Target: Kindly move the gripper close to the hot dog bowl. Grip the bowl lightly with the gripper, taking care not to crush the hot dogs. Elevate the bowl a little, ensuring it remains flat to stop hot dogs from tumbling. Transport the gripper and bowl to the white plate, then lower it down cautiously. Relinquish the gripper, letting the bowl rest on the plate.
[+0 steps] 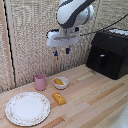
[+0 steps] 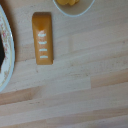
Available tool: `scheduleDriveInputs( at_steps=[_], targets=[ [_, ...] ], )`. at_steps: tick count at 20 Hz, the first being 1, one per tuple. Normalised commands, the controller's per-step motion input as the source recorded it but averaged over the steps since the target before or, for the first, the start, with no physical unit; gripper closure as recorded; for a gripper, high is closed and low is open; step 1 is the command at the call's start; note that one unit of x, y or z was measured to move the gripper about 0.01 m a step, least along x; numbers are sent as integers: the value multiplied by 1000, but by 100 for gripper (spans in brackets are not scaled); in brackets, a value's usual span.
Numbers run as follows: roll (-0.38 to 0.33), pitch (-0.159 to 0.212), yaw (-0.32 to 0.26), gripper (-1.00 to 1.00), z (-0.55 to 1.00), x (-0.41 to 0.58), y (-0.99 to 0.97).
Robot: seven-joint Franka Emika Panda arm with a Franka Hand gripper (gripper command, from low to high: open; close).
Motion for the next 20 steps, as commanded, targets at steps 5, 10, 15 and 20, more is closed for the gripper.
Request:
scheduleDriveInputs(
  at_steps=[5, 10, 15, 20],
  targets=[
    [116, -3, -105, -100, -239, -2, -758],
    [127, 0, -59, -100, -225, 0, -731],
    [43, 0, -19, -100, -271, 25, -232],
    [4, 0, 0, -100, -450, 56, -65]
  ],
)
